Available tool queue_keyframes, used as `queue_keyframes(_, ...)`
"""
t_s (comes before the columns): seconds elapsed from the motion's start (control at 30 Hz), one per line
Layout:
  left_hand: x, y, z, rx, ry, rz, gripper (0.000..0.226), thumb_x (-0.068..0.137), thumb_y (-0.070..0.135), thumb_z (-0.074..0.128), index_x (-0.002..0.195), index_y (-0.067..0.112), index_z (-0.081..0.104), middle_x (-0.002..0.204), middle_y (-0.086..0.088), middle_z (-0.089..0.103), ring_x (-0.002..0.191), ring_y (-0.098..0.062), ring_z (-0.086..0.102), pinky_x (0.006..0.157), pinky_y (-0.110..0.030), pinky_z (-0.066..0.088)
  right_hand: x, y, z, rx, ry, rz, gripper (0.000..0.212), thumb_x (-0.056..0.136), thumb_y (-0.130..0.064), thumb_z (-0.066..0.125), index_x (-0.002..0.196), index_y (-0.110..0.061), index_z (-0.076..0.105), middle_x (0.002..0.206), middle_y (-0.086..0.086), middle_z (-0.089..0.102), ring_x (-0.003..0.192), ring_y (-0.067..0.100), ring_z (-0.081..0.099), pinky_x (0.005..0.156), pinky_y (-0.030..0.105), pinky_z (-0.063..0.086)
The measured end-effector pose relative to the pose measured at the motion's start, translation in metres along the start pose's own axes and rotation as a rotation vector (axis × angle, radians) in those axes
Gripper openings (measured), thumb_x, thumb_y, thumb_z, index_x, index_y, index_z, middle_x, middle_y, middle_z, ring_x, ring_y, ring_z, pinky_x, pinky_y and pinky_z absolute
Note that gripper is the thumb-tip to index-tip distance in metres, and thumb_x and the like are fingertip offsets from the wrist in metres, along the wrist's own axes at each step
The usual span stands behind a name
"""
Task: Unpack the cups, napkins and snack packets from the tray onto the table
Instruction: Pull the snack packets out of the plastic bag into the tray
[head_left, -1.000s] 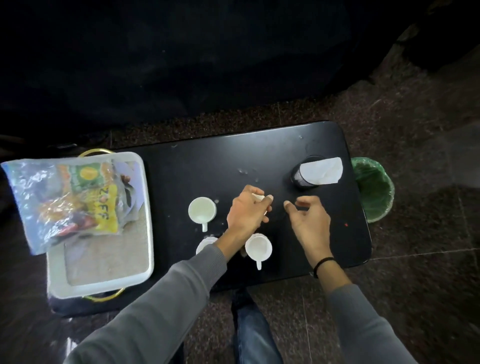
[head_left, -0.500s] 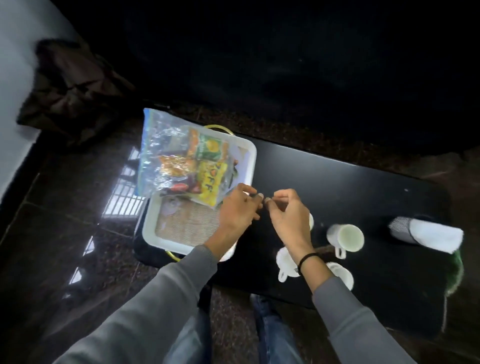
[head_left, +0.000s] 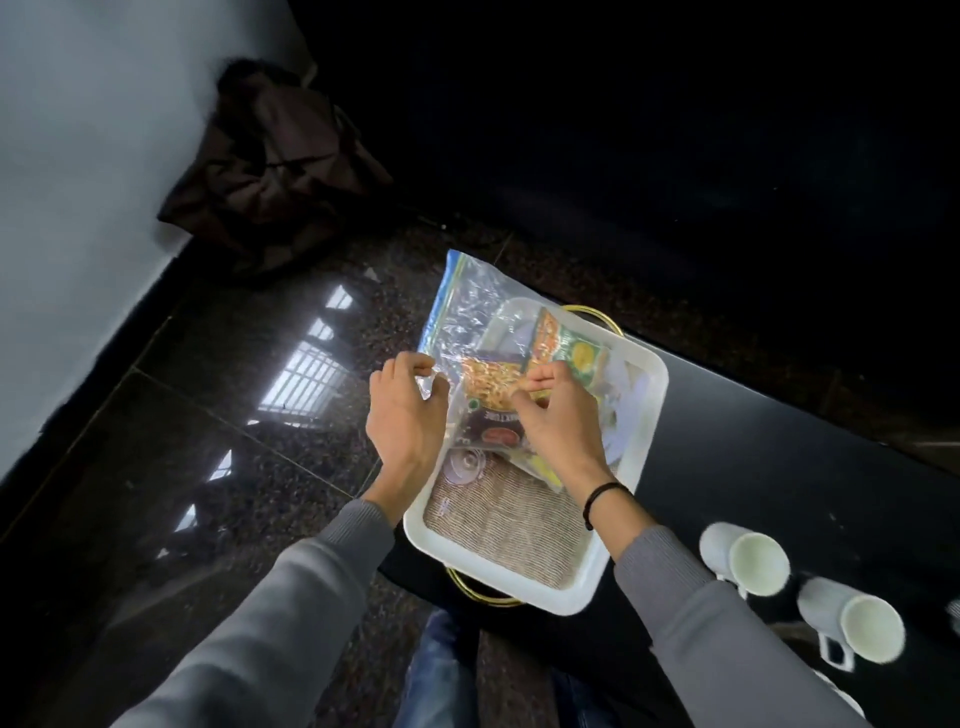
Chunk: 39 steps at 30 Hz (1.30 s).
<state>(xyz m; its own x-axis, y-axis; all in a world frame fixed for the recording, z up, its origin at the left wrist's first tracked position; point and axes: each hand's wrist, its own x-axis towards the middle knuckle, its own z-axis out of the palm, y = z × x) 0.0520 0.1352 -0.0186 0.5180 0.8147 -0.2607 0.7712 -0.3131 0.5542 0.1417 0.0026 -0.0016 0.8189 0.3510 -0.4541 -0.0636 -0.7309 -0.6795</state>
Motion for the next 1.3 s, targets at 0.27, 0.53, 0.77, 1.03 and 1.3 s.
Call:
queue_keyframes(0.27, 0.051, -0.027, 0.011, -0.111, -0.394, -0.161, 0.04, 0.106, 0.031, 0.05, 0.139, 0.01, 0.05, 0.127, -0.009, 0.066, 0.11, -0.028, 0.065, 0.099, -0.046, 0.053, 0.019, -0.004, 0.022, -0.014, -0.012, 0.018, 0.02, 0.093, -0.027, 0.066, 0.109, -0.019, 0.059, 0.109, -0.003, 0.063, 0.084, 0.0, 0.058, 0.046, 0.0, 0.041)
queue_keyframes(0.53, 0.061, -0.029, -0.008, -0.184, -0.337, -0.101, 0.015, 0.102, 0.029, 0.062, 0.106, 0.016, 0.068, 0.083, 0.004, 0.072, 0.061, -0.01, 0.059, 0.057, -0.024, 0.047, 0.006, -0.016, 0.007, -0.004, -0.001, 0.041, 0.023, 0.094, -0.03, 0.068, 0.111, -0.018, 0.06, 0.102, -0.009, 0.065, 0.078, -0.009, 0.057, 0.049, 0.004, 0.042)
queue_keyframes(0.77, 0.01, 0.007, -0.039, -0.316, -0.311, 0.11, 0.019, 0.095, 0.012, 0.071, 0.11, 0.001, 0.074, 0.094, -0.01, 0.076, 0.078, -0.018, 0.073, 0.078, -0.031, 0.063, -0.025, -0.05, -0.017, 0.077, -0.03, 0.03, 0.027, 0.093, -0.041, 0.065, 0.109, -0.02, 0.062, 0.105, -0.009, 0.068, 0.09, 0.013, 0.071, 0.076, 0.035, 0.059)
queue_keyframes(1.03, -0.049, 0.044, -0.053, -0.377, -0.347, 0.198, 0.017, 0.092, 0.017, 0.076, 0.108, 0.01, 0.078, 0.089, 0.001, 0.077, 0.081, -0.01, 0.072, 0.075, -0.021, 0.059, -0.052, -0.072, -0.044, 0.054, 0.046, 0.075, 0.034, 0.092, -0.05, 0.06, 0.106, -0.02, 0.065, 0.101, -0.008, 0.07, 0.096, 0.015, 0.067, 0.086, 0.042, 0.057)
queue_keyframes(1.3, -0.072, 0.057, -0.052, -0.533, -0.539, 0.064, 0.014, 0.092, 0.005, 0.069, 0.106, 0.004, 0.072, 0.087, -0.01, 0.074, 0.073, -0.012, 0.072, 0.065, -0.019, 0.059, -0.065, -0.067, -0.061, -0.172, 0.042, 0.067, 0.023, 0.094, -0.031, 0.053, 0.09, -0.017, 0.071, 0.088, 0.002, 0.074, 0.088, 0.025, 0.067, 0.074, 0.039, 0.057)
